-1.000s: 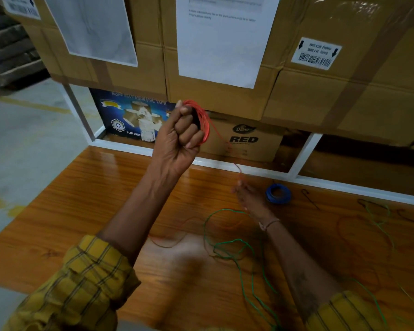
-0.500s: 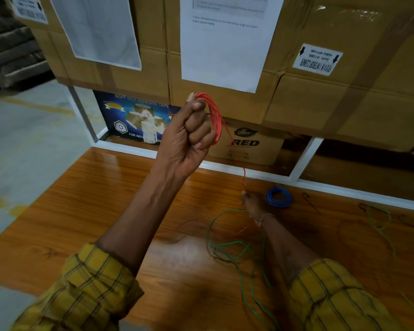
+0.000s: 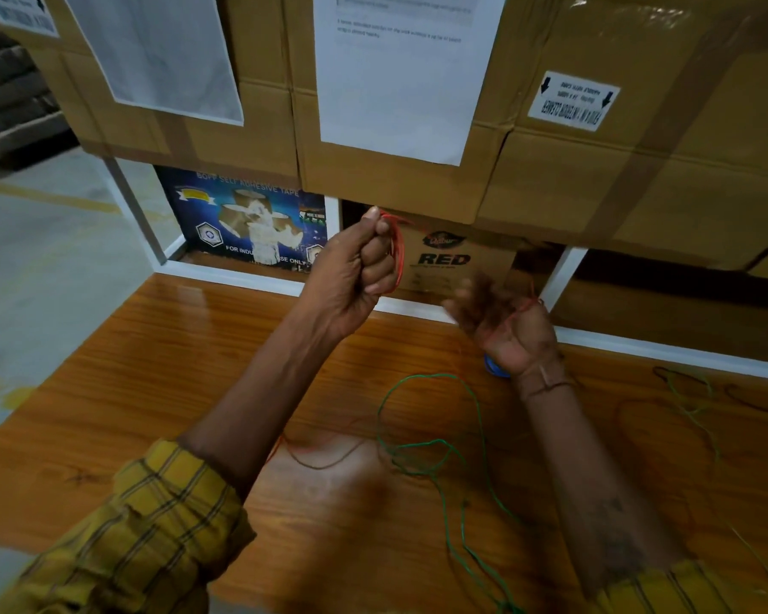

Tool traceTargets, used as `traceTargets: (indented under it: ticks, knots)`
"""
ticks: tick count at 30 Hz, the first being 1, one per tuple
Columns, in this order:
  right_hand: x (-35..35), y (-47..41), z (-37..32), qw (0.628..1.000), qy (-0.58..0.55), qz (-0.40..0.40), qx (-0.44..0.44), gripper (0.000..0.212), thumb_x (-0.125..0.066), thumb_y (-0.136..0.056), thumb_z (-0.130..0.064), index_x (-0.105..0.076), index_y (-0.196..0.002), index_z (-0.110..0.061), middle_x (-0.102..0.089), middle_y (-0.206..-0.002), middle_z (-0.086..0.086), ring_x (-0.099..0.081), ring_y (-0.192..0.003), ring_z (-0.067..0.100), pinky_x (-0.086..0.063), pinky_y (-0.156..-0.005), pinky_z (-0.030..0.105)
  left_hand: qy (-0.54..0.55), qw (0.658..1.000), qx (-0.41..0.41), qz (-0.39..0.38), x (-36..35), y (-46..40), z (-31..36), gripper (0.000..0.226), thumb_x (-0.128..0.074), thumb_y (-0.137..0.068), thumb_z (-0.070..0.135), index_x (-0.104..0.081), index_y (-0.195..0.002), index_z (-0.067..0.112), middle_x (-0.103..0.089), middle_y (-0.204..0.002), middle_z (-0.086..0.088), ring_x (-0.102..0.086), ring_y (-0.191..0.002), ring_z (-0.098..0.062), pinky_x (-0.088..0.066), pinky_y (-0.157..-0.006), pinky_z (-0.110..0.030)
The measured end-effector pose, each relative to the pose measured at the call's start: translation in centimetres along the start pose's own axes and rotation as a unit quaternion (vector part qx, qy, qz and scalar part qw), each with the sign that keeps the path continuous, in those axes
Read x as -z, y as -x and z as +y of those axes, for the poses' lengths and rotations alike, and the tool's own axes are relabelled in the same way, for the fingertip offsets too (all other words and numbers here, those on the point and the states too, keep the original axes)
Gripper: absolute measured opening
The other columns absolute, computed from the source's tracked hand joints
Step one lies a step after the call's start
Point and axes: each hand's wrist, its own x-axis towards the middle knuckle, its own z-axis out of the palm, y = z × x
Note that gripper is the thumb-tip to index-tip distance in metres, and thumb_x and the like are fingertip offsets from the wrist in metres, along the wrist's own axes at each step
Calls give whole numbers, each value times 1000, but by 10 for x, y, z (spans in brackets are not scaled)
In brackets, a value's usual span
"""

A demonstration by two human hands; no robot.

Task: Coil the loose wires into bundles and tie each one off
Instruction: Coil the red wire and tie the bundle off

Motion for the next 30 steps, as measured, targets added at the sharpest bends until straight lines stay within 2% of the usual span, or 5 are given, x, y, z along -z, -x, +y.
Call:
traceTargets:
  ticks: [4,8,15,20,30]
  knots:
    - [16,6,2,989,-72,-128,11,68,-13,-108,-34,-70,-101,3,-59,-71,5,-27,-41,2,-36,-48,22,33,999,-6,22,13,1,1,37,-39,-115,31,-58,-87,16,-31,-49,11,-12,-45,-7,-14,-40,-21]
    - [36,0,8,979,172,99,-33,54,-34,-109,-34,-72,-84,-6,-44,-55,0,-33,-41,10,-28,-43,24,69,997,-21,36,22,5,8,43,-41,-115,30,-63,-80,17,-30,-49,9,-12,-45,-7,-15,-41,-20]
    - [18,-9,12,734,544,388,122,15,-54,-98,-7,-67,-104,-7,-68,-106,16,-67,-96,32,-55,-85,44,-83,996,12,16,20,4,12,32,-43,-114,29,-57,-88,18,-34,-52,10,-22,-40,-5,-17,-36,-21]
    - [-36,-20,20,801,563,150,138,19,-60,-99,-29,-70,-116,-27,-68,-125,-3,-61,-118,16,-48,-102,40,-64,997,38,-2,12,-3,0,34,-40,-115,29,-55,-87,17,-32,-50,11,-14,-42,-7,-15,-37,-20]
    - [-54,-2,90,694,716,20,74,23,-45,-109,-33,-67,-110,-26,-61,-71,4,-57,-60,12,-47,-61,28,-10,999,26,-32,8,-9,-4,53,-29,-114,37,-49,-141,-5,-69,-92,-9,-70,-81,-22,-58,-81,-36]
